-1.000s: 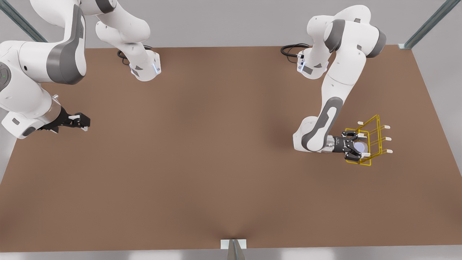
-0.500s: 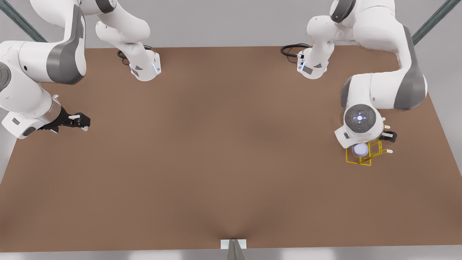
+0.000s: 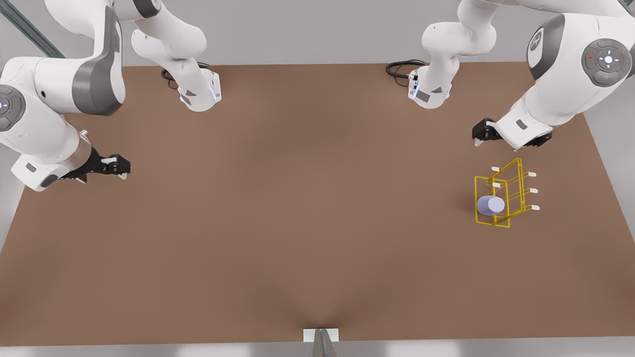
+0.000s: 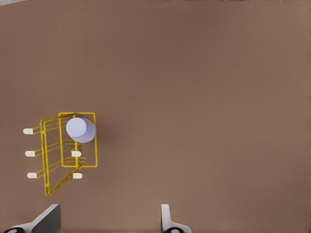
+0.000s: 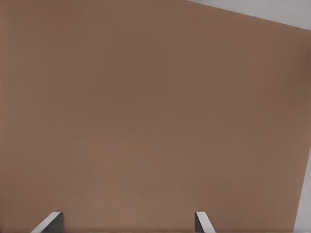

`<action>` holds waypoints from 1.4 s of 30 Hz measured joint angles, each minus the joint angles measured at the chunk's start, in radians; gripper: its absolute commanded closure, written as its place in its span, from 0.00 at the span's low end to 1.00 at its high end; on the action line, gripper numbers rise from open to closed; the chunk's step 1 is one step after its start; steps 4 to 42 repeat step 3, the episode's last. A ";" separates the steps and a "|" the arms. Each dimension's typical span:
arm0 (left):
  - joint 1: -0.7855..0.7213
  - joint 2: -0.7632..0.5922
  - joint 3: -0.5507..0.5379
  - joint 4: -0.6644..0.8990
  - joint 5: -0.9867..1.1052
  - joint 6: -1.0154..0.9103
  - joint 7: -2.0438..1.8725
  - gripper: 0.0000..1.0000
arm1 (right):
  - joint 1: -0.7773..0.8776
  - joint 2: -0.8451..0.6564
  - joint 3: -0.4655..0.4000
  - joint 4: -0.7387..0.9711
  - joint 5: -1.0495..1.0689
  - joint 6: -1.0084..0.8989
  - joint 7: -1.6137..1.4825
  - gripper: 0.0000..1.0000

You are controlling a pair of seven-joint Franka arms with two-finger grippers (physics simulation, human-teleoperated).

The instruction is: Place the cup on the cup holder

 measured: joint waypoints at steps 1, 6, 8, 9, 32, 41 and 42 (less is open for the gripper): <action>0.000 -0.002 0.000 0.000 -0.002 0.001 -0.008 0.00 | -0.001 0.000 0.000 0.000 0.001 0.000 0.000 0.00; 0.001 -0.005 0.000 0.000 -0.004 0.000 -0.023 0.00 | -0.003 0.000 0.000 0.000 0.002 0.000 0.000 0.00; 0.001 -0.005 0.000 0.000 -0.004 0.000 -0.023 0.00 | -0.003 0.000 0.000 0.000 0.002 0.000 0.000 0.00; 0.001 -0.005 0.000 0.000 -0.004 0.000 -0.023 0.00 | -0.003 0.000 0.000 0.000 0.002 0.000 0.000 0.00; 0.001 -0.005 0.000 0.000 -0.004 0.000 -0.023 0.00 | -0.003 0.000 0.000 0.000 0.002 0.000 0.000 0.00; 0.001 -0.005 0.000 0.000 -0.004 0.000 -0.023 0.00 | -0.003 0.000 0.000 0.000 0.002 0.000 0.000 0.00; 0.001 -0.005 0.000 0.000 -0.004 0.000 -0.023 0.00 | -0.003 0.000 0.000 0.000 0.002 0.000 0.000 0.00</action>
